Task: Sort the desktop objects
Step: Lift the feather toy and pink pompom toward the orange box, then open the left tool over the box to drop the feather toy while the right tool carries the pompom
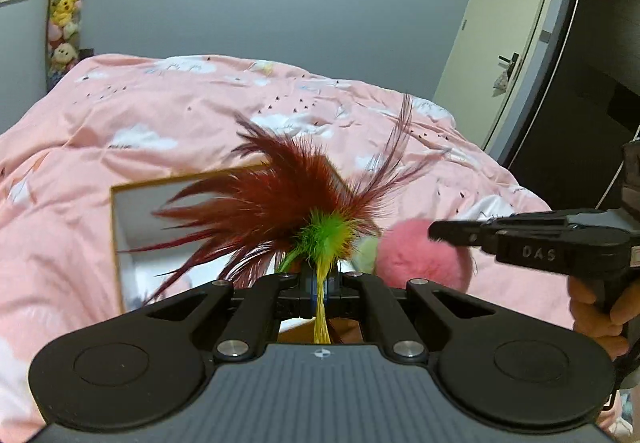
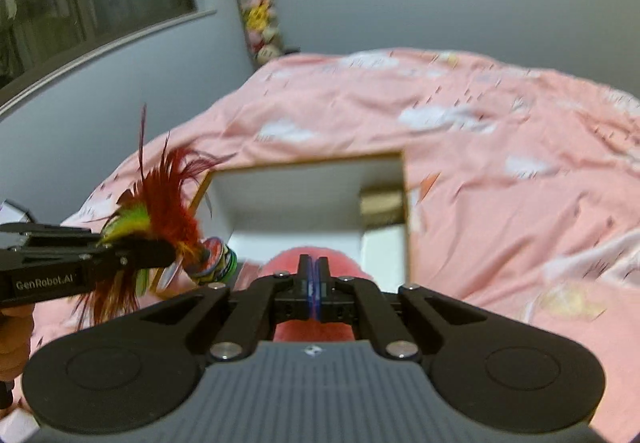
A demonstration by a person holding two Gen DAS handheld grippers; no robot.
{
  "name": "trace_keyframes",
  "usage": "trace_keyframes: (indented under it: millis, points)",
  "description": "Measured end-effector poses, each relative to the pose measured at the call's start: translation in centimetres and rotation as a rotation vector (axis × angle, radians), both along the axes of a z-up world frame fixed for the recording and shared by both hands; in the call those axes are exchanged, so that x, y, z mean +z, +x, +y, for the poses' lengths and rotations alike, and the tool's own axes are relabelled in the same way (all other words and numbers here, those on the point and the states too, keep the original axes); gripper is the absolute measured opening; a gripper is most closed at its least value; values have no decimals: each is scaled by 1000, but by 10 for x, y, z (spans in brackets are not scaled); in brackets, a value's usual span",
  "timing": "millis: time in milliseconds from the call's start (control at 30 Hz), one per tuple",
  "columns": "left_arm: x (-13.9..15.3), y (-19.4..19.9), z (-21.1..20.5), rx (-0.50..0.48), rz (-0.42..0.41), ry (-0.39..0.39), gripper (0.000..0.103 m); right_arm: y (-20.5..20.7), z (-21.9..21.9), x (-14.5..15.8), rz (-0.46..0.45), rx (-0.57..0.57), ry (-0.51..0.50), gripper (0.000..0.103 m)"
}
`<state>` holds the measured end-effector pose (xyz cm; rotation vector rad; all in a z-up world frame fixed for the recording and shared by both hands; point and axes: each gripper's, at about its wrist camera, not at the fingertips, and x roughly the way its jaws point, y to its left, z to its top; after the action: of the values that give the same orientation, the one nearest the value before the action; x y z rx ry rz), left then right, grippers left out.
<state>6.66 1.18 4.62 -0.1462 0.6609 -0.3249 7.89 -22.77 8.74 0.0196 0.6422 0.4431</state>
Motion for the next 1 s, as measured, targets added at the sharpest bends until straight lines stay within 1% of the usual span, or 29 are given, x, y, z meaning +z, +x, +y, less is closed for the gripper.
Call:
trace_keyframes:
  millis: [200,333,400,500,667,833,1000]
  points:
    - [-16,38,-22,-54,25,5,2,16,-27,16,-75,-109,26,0]
    - [-34,62,-37,-89,72,-5,2,25,-46,24,-118,-178,24,0]
    - [-44,72,-44,-103,97,-4,2,31,-52,24,-125,-198,23,0]
    - [-60,85,-55,-125,136,2,2,44,-57,16,-113,-208,18,0]
    - [-82,100,-67,-136,190,15,2,60,-62,-4,-64,-208,34,0]
    - [-93,106,-81,-160,214,31,2,70,-71,-19,-24,-213,48,0]
    - [-101,109,-92,-204,250,42,4,76,-77,-28,-4,-222,55,0]
